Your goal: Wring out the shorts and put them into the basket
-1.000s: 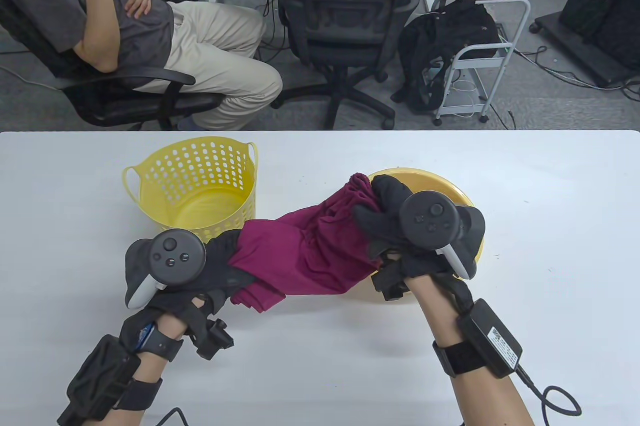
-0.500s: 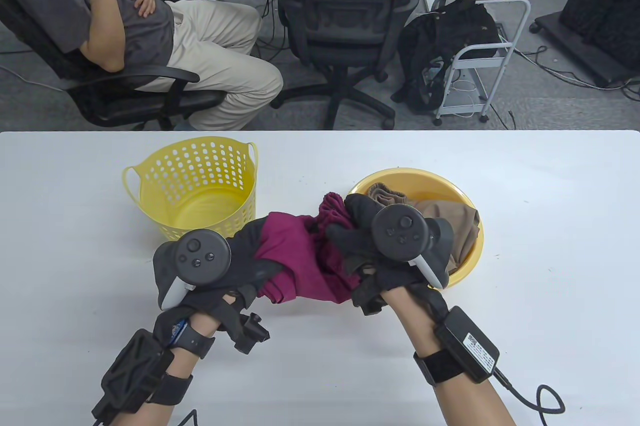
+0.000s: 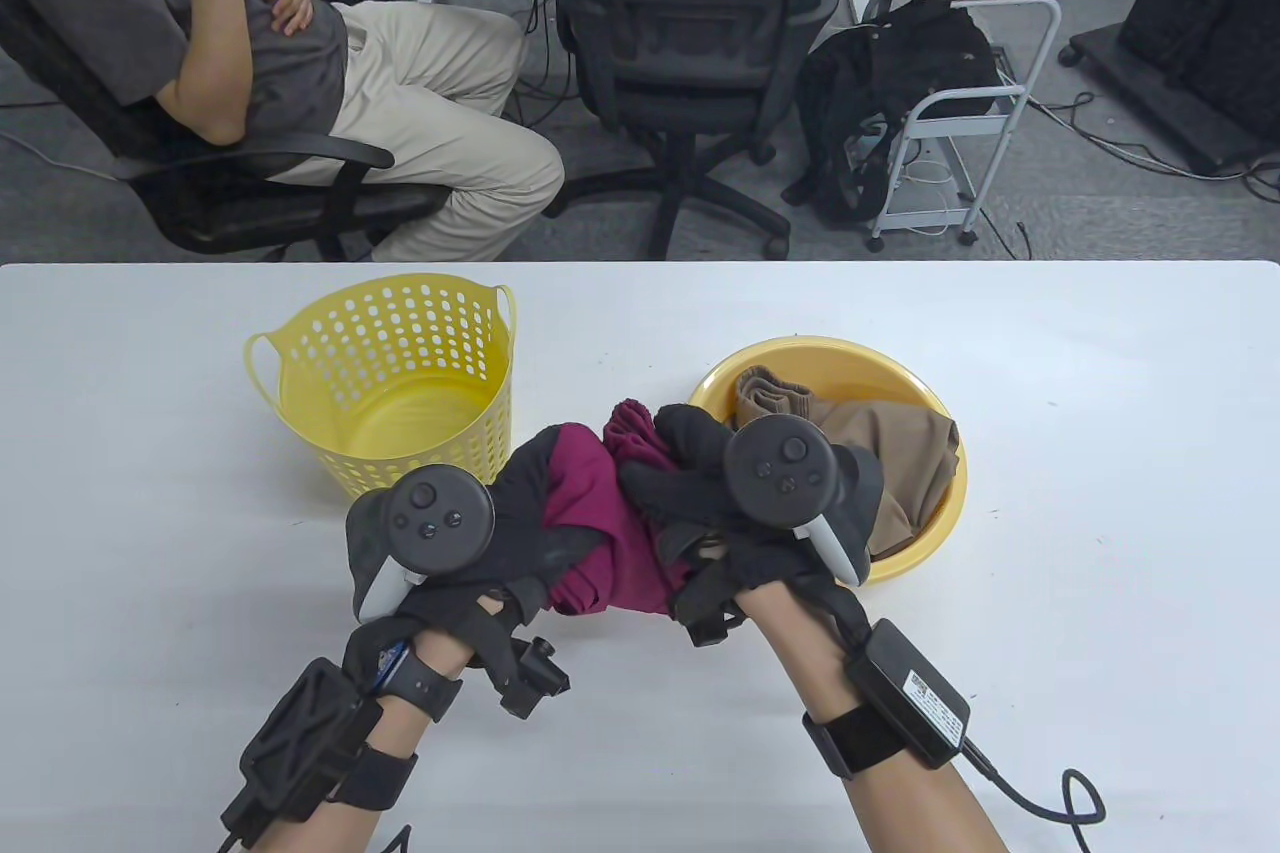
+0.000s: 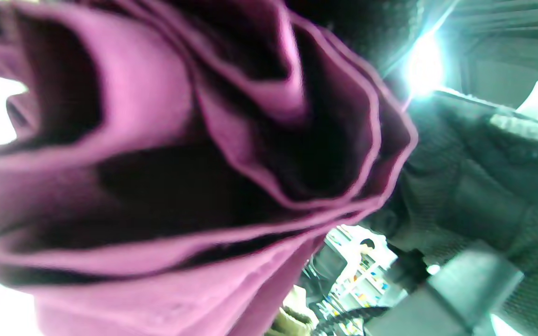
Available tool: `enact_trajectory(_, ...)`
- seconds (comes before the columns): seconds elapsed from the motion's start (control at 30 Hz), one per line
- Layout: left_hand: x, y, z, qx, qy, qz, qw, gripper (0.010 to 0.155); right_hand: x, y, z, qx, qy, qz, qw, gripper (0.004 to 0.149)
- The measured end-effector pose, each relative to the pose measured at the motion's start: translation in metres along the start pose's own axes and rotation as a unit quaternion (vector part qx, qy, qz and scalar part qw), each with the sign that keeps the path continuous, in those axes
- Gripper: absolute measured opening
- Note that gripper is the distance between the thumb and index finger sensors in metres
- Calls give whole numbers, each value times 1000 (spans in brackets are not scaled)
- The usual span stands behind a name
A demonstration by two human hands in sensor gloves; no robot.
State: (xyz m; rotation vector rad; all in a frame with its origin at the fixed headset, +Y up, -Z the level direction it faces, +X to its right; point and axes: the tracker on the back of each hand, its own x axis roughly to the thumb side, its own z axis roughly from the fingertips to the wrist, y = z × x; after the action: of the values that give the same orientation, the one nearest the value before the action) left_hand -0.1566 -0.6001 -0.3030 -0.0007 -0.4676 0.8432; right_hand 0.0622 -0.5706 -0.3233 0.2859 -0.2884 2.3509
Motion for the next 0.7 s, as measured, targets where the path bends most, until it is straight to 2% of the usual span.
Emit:
enact_trajectory(0.37, 3, -14, -1, -40, -48, 30, 998, 109, -4, 7, 1, 19, 24, -73, 997, 62)
enact_trajectory(0.7, 8, -16, 0, -10, -47, -16, 999, 126, 0, 13, 4, 61, 30, -158, 985, 61)
